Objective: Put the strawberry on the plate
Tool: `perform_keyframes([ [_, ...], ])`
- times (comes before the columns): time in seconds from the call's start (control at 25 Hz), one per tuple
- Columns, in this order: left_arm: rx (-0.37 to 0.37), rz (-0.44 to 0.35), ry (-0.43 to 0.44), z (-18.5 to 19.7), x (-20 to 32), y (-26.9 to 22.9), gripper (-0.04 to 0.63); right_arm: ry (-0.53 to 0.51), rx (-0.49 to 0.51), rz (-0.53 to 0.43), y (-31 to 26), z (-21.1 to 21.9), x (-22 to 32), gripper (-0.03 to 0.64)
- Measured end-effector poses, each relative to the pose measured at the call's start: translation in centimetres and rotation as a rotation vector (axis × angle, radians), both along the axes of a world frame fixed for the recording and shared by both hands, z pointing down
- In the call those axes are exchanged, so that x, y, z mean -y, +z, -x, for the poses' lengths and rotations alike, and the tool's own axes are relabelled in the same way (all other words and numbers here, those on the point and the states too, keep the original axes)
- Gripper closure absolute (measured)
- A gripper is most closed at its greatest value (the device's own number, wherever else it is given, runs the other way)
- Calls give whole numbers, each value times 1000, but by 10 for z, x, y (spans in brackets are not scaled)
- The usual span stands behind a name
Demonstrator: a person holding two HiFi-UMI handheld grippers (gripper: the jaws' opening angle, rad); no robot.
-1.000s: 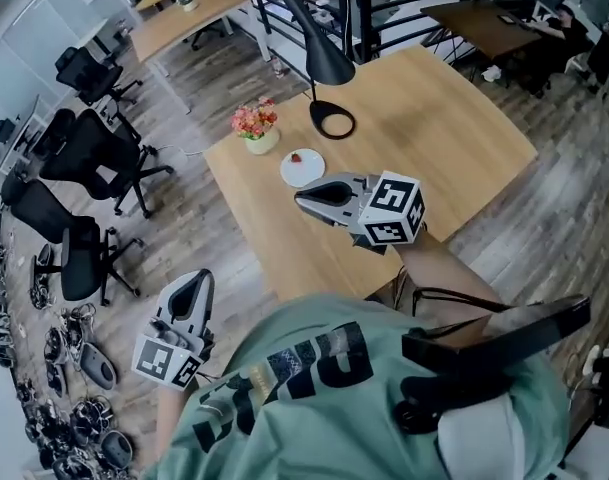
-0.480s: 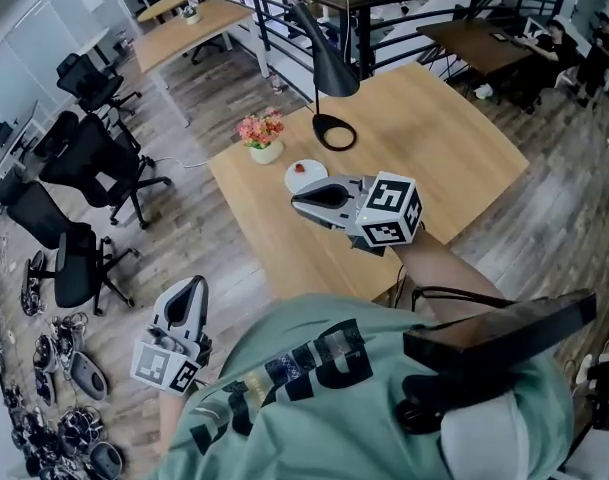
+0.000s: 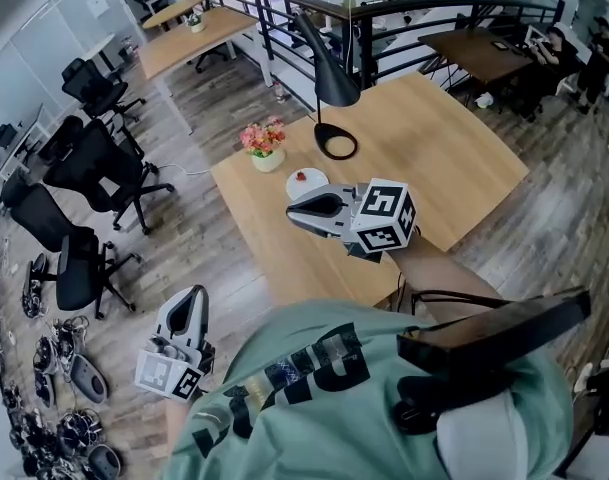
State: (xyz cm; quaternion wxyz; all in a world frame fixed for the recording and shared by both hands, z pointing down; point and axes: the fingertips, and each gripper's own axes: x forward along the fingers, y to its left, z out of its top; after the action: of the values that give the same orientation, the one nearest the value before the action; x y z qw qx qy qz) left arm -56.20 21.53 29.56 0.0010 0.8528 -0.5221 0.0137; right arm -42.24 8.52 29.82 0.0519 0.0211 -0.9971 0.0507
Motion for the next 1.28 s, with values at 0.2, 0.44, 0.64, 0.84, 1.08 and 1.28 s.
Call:
perform_keyframes([
  [0.2, -2, 10, -9, 6, -5, 2, 591, -1, 4, 5, 6, 3, -5, 612],
  [0.44, -2, 14, 5, 3, -7, 6, 591, 12, 10, 16, 11, 0, -8, 611],
  [0.64, -6, 16, 24, -1, -3, 4, 591, 31, 8, 21, 10, -6, -6, 612],
  [0.84, -12, 20, 41, -5, 1, 6, 591, 54, -2, 14, 12, -12, -3, 612],
  [1.08, -12, 21, 51, -5, 6, 7, 591, 70, -36, -12, 18, -12, 2, 612],
  [1.28, -7, 27, 49, -7, 6, 7, 591, 68, -46, -12, 20, -13, 3, 612],
])
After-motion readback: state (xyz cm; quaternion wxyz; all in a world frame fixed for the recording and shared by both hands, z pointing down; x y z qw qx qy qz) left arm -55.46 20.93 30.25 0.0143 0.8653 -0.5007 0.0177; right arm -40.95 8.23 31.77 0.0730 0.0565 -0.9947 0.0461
